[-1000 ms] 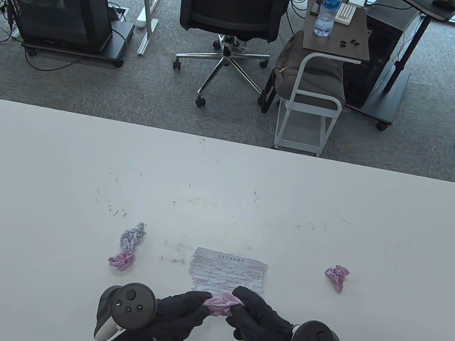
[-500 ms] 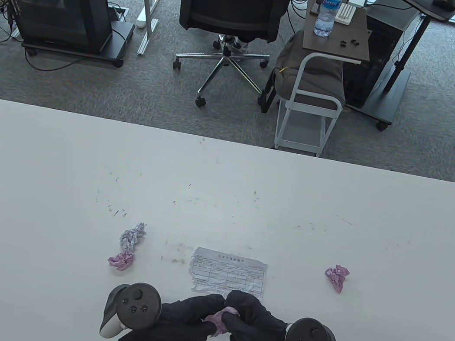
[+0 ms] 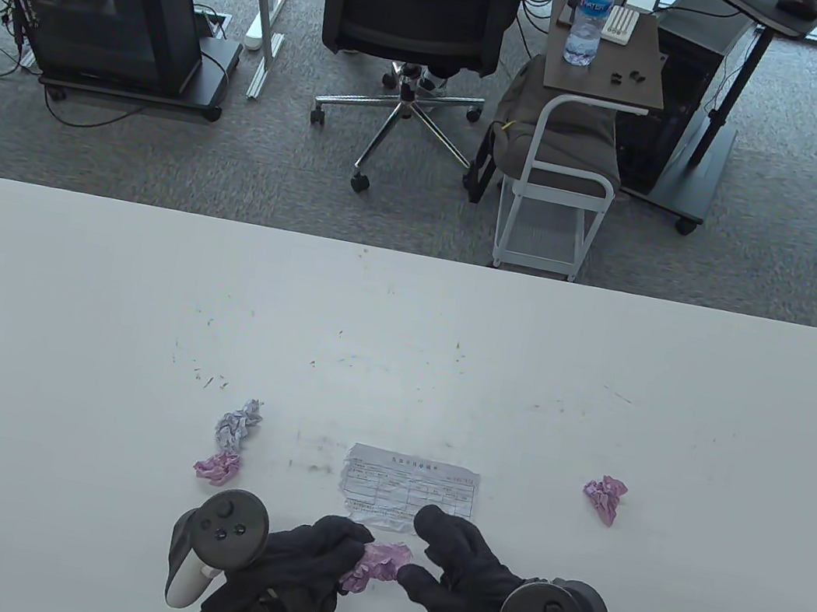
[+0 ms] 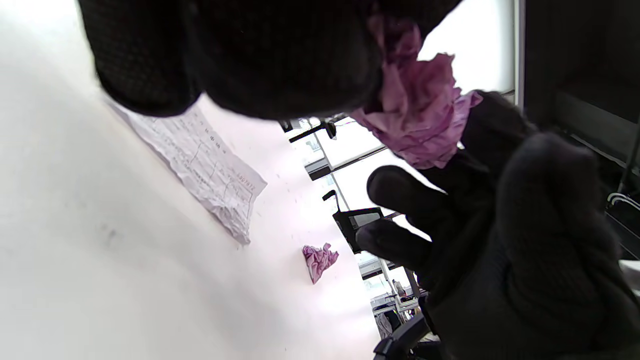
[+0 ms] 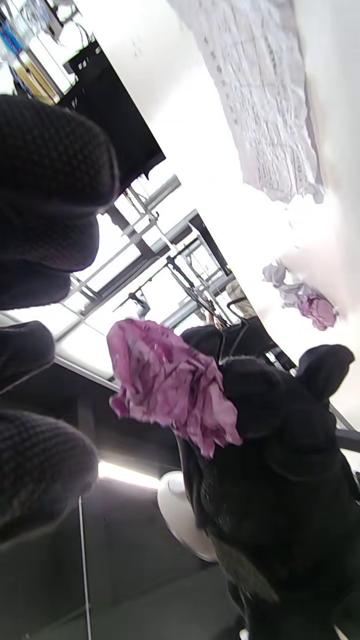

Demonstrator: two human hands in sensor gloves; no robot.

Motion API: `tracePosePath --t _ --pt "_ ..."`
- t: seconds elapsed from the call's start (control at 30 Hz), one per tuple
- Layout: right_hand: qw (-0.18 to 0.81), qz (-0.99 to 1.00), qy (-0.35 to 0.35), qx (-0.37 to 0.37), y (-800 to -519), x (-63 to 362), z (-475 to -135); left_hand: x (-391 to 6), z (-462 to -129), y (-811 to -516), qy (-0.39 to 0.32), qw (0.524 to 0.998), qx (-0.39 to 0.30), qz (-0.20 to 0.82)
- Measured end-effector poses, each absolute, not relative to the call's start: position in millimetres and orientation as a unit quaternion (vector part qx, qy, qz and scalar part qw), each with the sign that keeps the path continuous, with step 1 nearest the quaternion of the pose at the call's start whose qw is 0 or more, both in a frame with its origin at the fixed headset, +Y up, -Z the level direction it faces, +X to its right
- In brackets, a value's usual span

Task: Flatten crumpled invoices and stack

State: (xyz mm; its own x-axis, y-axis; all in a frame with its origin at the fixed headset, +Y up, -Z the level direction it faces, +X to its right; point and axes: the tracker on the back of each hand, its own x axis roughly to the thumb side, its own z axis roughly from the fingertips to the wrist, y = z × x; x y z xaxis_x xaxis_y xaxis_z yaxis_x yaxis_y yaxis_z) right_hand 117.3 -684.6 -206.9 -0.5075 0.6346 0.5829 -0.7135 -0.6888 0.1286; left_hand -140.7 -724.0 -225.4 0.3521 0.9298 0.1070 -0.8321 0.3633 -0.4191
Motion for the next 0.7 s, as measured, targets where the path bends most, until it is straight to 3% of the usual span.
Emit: tracePosePath --t 0.13,0.23,0.33,0.43,0.6,0.7 --pt "0.322 0.876 -0.011 0.359 -684.8 99.6 -202.4 -135.9 -225.2 -729.5 -0.166 0.784 -0.198 0.564" --pt "0.282 0.888 -0.026 0.363 -687.7 87.9 -201.2 -133.3 -224.6 -731.3 -0.172 0.776 -0.22 0.565" --pt "0.329 0.881 -0.044 0.337 -687.4 90.5 -203.3 -136.0 -225.9 -729.9 -0.174 0.796 -0.211 0.54" --pt "0.36 0.879 -0.045 0.311 -686.7 98.3 -205.5 -139.9 -225.5 -724.7 -0.189 0.831 -0.153 0.501" --pt "0.375 0.878 -0.058 0.293 -687.3 101.1 -205.0 -125.5 -221.2 -720.5 -0.284 0.729 -0.185 0.594" --pt "0.402 0.869 -0.065 0.28 -688.0 100.5 -204.8 -120.2 -218.9 -715.2 -0.291 0.797 -0.142 0.51"
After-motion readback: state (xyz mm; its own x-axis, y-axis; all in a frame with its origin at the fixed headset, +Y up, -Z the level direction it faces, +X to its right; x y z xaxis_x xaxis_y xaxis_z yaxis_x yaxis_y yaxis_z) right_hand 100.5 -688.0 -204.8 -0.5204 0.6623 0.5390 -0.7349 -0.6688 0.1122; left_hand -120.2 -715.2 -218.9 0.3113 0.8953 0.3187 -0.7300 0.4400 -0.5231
